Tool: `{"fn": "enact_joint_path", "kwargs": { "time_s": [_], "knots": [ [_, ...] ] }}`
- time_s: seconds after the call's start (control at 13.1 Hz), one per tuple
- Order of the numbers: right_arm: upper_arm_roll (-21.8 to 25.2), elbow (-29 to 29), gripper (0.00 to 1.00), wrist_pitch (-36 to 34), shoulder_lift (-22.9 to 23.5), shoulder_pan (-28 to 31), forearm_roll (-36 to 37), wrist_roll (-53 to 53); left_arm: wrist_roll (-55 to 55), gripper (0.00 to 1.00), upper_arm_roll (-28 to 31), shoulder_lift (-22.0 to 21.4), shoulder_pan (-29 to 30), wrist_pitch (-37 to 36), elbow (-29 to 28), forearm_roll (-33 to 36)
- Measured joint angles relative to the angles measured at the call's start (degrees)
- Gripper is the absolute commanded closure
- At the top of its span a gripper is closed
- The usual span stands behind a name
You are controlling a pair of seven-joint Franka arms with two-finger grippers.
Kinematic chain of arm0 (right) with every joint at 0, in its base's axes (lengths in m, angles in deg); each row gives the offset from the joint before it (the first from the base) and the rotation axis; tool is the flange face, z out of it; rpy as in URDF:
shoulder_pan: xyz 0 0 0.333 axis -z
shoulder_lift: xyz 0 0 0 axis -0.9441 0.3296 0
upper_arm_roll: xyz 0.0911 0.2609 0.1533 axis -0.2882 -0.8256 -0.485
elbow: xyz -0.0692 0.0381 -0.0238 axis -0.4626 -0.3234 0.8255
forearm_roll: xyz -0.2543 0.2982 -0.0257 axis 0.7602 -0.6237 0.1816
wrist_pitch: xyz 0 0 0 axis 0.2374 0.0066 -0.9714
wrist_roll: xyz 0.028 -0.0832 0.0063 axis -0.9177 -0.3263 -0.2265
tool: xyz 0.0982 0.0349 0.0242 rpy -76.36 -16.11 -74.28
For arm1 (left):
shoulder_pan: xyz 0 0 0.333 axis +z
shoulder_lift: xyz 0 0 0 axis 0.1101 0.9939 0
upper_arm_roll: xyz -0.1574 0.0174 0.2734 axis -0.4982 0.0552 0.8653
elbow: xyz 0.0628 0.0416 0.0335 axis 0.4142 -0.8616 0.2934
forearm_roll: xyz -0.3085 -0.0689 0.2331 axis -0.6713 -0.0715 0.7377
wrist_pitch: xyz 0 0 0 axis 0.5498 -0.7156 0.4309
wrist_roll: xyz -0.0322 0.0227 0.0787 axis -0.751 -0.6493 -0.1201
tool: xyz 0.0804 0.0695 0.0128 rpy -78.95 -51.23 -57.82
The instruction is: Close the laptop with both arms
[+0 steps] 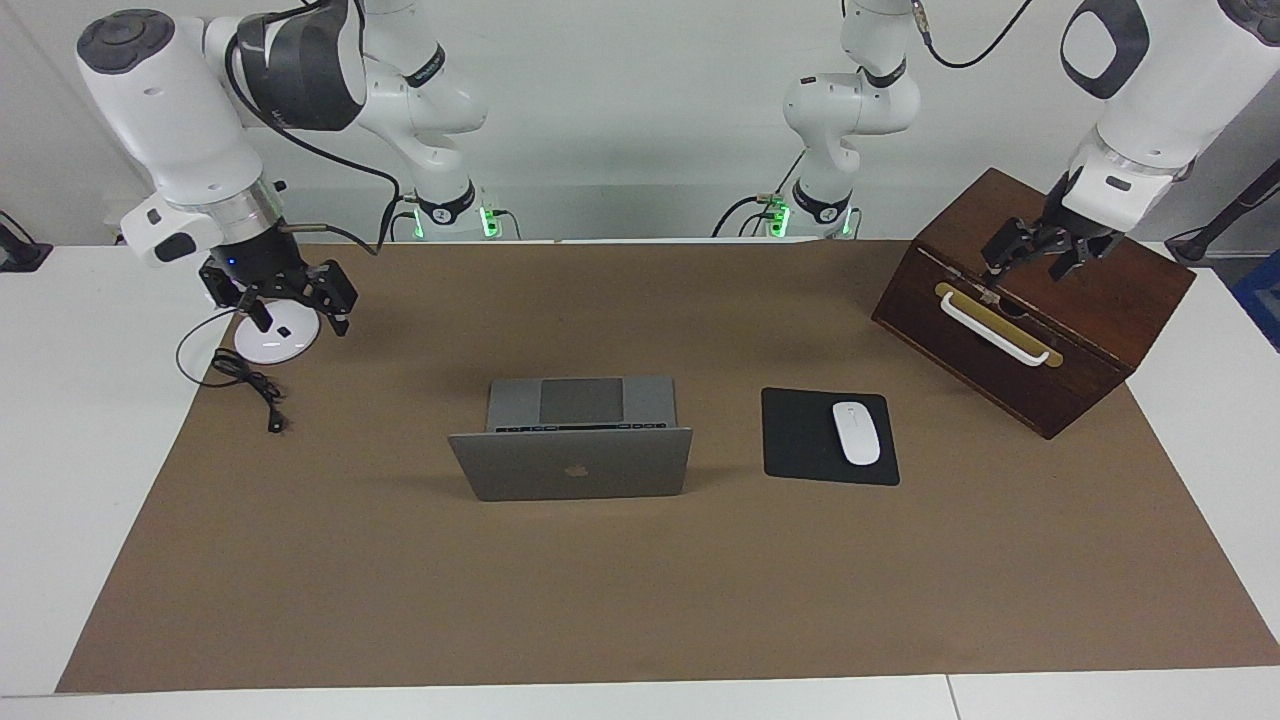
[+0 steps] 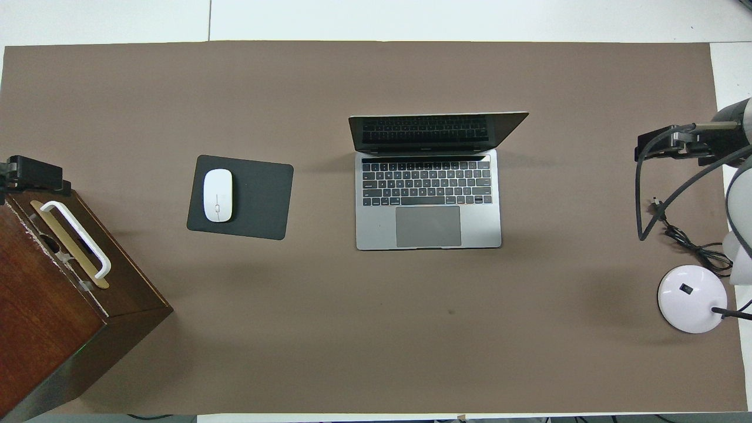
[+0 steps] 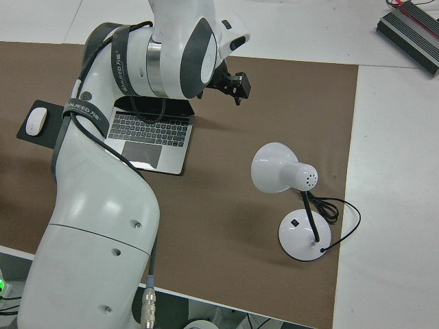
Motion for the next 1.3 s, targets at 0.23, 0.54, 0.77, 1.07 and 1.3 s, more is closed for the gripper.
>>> {"fn": "enact_joint_path", "kwargs": {
  "time_s": [0.23,0.54,0.77,1.07,1.3],
  "knots": [
    [0.0,0.0,0.0,0.0,0.0,0.1,0.0,0.0,0.9,0.25,-0.1,0.0,0.0,0.1,0.0,0.0],
    [0.1,0.1,0.05,0.0,0.0,0.7,0.0,0.0,1.7,1.0,0.1,-0.1,0.0,2.1,0.0,0.0],
    [0.1,0.1,1.0,0.3,0.0,0.7,0.0,0.0,1.7,1.0,0.2,-0.1,0.0,3.5,0.0,0.0],
    [0.1,-0.4,1.0,0.6,0.1,0.8,0.0,0.0,1.7,1.0,0.2,-0.1,0.0,5.1,-0.1,0.0],
    [0.2,-4.1,1.0,1.3,3.8,1.8,0.0,0.2,1.7,1.0,-0.2,-0.2,0.0,7.6,-1.4,-0.6]
  ]
}}
